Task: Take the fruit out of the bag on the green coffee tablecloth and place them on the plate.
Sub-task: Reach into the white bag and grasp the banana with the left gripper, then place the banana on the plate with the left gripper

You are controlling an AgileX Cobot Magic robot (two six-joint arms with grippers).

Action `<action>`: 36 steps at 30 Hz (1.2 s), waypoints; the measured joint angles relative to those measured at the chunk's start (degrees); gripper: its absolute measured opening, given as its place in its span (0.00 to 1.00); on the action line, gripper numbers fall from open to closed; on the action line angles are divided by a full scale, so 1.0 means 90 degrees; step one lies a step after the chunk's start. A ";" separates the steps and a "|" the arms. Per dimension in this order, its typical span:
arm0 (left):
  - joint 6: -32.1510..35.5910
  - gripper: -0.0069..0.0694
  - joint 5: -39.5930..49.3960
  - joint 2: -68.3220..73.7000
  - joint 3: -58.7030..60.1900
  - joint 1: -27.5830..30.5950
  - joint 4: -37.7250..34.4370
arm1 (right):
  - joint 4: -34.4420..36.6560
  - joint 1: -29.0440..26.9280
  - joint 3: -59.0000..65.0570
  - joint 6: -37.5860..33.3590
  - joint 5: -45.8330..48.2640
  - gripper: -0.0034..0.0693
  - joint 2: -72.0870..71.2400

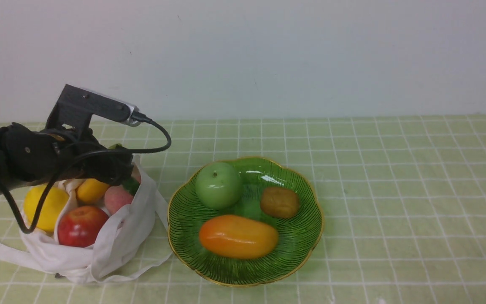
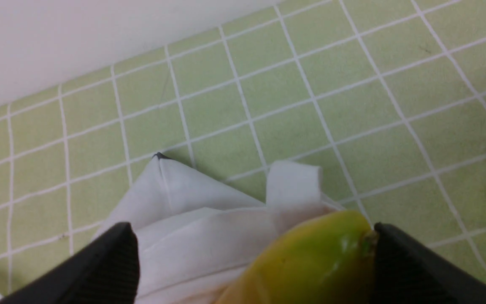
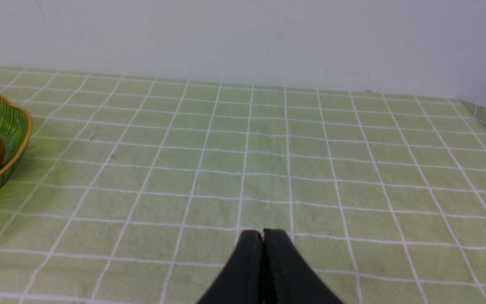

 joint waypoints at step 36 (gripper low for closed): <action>-0.0716 0.47 0.2416 -0.1449 -0.0056 0.0000 -0.0132 | 0.0000 0.0000 0.0000 0.0000 0.0000 0.03 0.0000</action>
